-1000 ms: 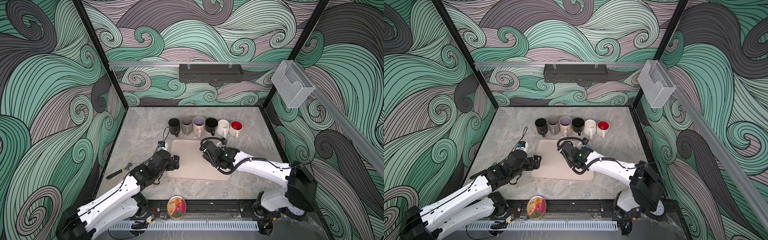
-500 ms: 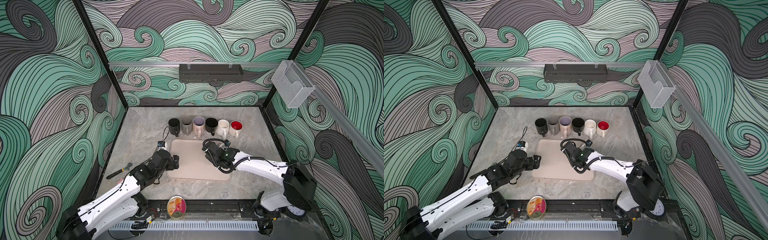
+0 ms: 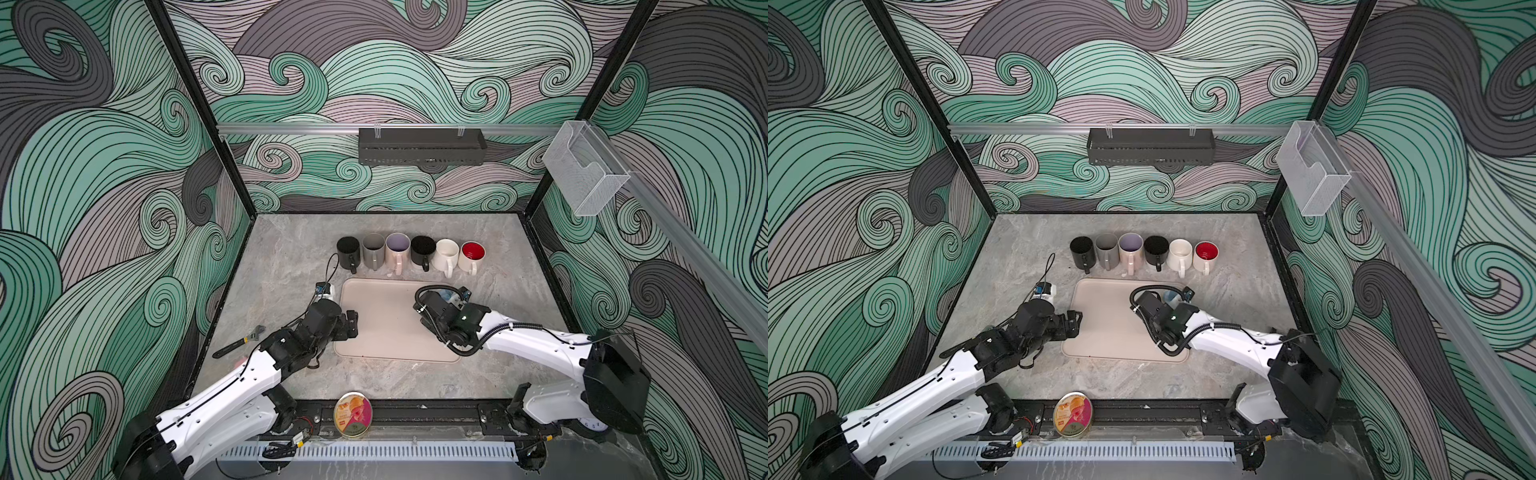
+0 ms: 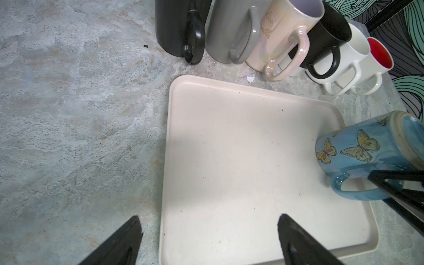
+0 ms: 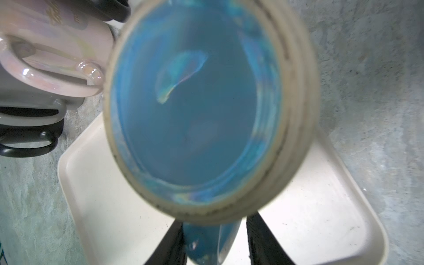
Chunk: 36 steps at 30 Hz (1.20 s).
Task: Turn the mug right side up
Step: Rotate the mug on the tray, then pick up the mug from the tray.
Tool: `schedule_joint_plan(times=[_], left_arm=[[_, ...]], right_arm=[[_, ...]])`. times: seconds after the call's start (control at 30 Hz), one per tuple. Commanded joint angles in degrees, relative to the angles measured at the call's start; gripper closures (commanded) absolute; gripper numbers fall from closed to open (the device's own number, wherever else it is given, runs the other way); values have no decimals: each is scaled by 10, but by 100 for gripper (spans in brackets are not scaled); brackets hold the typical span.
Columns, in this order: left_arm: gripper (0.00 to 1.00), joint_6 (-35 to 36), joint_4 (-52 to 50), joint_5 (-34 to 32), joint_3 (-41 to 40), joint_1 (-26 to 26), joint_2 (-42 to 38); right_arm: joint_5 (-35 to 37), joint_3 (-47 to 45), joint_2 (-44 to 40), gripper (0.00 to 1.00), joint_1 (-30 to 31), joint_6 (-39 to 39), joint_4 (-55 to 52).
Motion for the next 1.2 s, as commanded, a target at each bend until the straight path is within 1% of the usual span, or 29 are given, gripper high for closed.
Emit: schedule_joint_plan(times=[0.0,0.13,0.23,0.63,0.7,0.93,1.1,1.17], left_arm=[[6,1,10,-4,-2,3,5],[6,-1,17,0,-6,4,10],[6,-2,24,2,-8,4,14],[6,1,19,2,-9,5,7],[6,2,17,-1,-11,5,4],[6,5,24,0,-16,7,4],[6,8,25,-1,-13,9,8],[6,10,25,1,-13,10,9]], right_arm=[[16,5,-34,56,3,-47,-38],[23,18,-64,55,1,-88,-69],[10,29,-66,55,-7,-109,-76],[-37,74,22,54,-19,-140,-81],[-37,73,32,57,-22,-134,-83],[-23,63,58,60,-34,-134,-74],[-19,54,66,65,-45,-140,-69],[-15,51,69,65,-47,-143,-68]])
